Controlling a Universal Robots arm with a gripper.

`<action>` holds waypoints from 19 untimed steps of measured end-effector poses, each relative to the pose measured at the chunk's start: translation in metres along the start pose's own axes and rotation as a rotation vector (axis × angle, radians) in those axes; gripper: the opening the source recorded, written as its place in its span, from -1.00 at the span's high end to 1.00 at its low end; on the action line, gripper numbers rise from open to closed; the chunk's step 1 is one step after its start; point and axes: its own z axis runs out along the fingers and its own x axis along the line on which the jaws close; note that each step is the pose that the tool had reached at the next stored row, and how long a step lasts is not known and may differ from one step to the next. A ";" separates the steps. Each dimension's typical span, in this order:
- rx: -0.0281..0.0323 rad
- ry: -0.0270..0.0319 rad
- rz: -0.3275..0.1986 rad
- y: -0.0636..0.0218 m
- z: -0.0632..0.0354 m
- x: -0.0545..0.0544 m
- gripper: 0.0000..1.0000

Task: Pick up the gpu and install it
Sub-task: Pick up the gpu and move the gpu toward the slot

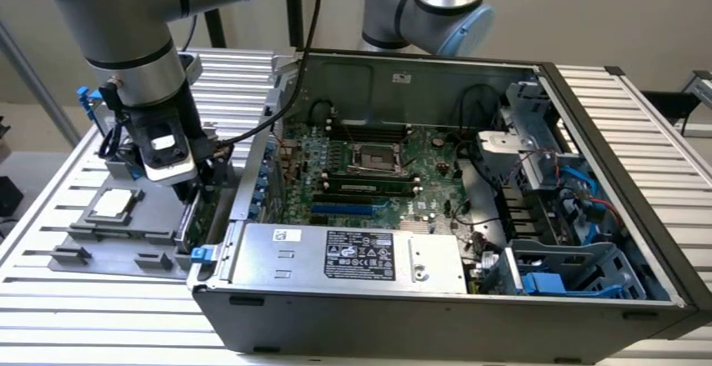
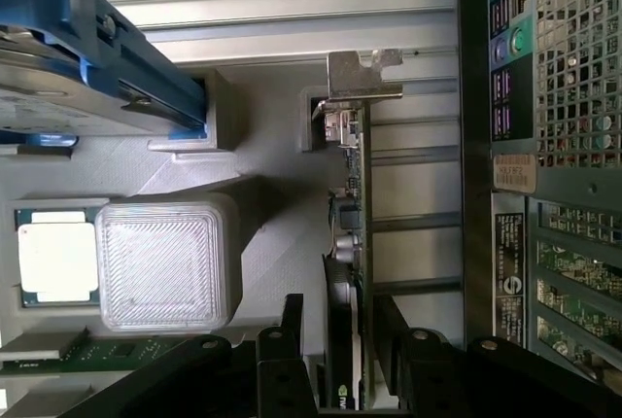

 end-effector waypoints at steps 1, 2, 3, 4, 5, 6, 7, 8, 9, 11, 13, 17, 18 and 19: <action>-0.0001 -0.0001 0.000 0.0001 0.0002 0.000 0.15; -0.0001 -0.0001 0.000 0.0002 0.0003 0.000 0.15; -0.0001 -0.0002 0.000 0.0004 0.0004 0.000 0.15; -0.0001 -0.0002 0.000 0.0006 0.0006 0.000 0.15; -0.0001 -0.0002 0.000 0.0008 0.0007 0.000 0.15; -0.0001 -0.0001 0.000 0.0010 0.0008 0.000 0.15; -0.0001 -0.0001 0.000 0.0012 0.0009 0.000 0.15; 0.0001 0.0000 0.000 0.0012 0.0010 0.000 0.15; 0.0001 0.0001 0.000 0.0012 0.0010 0.000 0.15; 0.0001 0.0001 0.000 0.0014 0.0013 0.000 0.20; 0.0000 -0.0001 0.000 0.0016 0.0017 0.000 0.20; -0.0001 -0.0001 0.000 0.0020 0.0021 -0.001 0.34; 0.0000 0.0000 0.000 0.0020 0.0022 -0.001 0.34; 0.0000 0.0001 0.000 0.0020 0.0022 -0.001 0.34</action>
